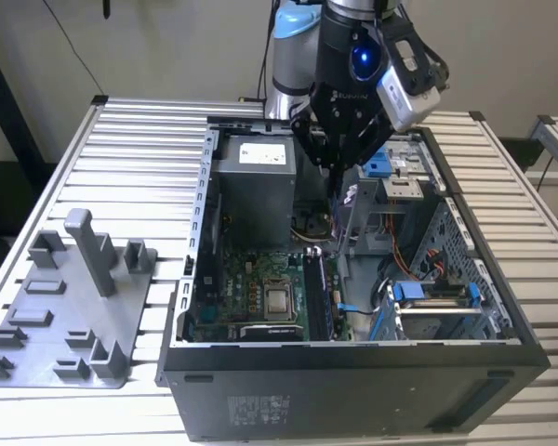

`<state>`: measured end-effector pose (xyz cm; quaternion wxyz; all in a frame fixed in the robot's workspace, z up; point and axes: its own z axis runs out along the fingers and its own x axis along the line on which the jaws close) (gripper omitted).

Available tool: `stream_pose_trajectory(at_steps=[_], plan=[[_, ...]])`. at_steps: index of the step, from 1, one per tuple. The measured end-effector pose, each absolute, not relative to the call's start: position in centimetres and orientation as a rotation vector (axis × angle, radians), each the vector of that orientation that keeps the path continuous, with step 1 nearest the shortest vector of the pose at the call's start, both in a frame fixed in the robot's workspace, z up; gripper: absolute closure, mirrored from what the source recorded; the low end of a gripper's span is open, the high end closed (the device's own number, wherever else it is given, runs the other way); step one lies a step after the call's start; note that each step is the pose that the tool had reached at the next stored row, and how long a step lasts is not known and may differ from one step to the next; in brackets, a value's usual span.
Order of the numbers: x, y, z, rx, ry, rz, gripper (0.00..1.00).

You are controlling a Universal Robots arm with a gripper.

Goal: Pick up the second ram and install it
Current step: 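Insert the second ram into the second slot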

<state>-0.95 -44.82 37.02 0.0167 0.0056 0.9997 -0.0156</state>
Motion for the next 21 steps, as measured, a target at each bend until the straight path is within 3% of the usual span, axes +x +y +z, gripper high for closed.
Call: stream_pose_trajectory(at_steps=[21], plan=[[-1.0, -44.9, 35.3, 0.002, 3.109, -0.051, 0.86]])
